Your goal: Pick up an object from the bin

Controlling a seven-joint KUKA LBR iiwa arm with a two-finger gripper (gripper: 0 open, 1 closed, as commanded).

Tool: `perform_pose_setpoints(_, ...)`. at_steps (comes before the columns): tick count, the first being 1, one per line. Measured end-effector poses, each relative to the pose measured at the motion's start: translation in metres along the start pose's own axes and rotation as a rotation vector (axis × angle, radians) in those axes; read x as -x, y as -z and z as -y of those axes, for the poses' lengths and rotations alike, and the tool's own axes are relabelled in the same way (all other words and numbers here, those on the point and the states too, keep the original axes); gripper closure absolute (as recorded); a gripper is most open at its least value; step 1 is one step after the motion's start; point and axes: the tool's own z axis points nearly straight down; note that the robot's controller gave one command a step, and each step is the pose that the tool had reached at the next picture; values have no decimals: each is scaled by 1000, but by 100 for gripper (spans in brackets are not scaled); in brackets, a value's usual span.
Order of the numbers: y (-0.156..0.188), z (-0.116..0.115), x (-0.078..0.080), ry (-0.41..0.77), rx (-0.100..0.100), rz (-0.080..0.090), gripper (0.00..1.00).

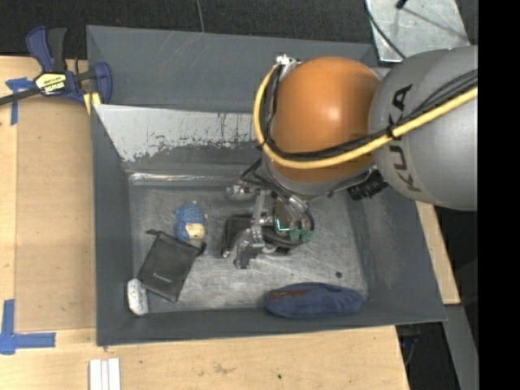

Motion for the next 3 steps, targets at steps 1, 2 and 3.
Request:
perform_pose_setpoints(1, -153, 59, 48, 274, 4, 25, 0)
perform_pose_setpoints(2, -152, 60, 46, 272, 1, 16, 100)
perform_pose_setpoints(3, -14, 81, 19, 682, -2, 8, 100)
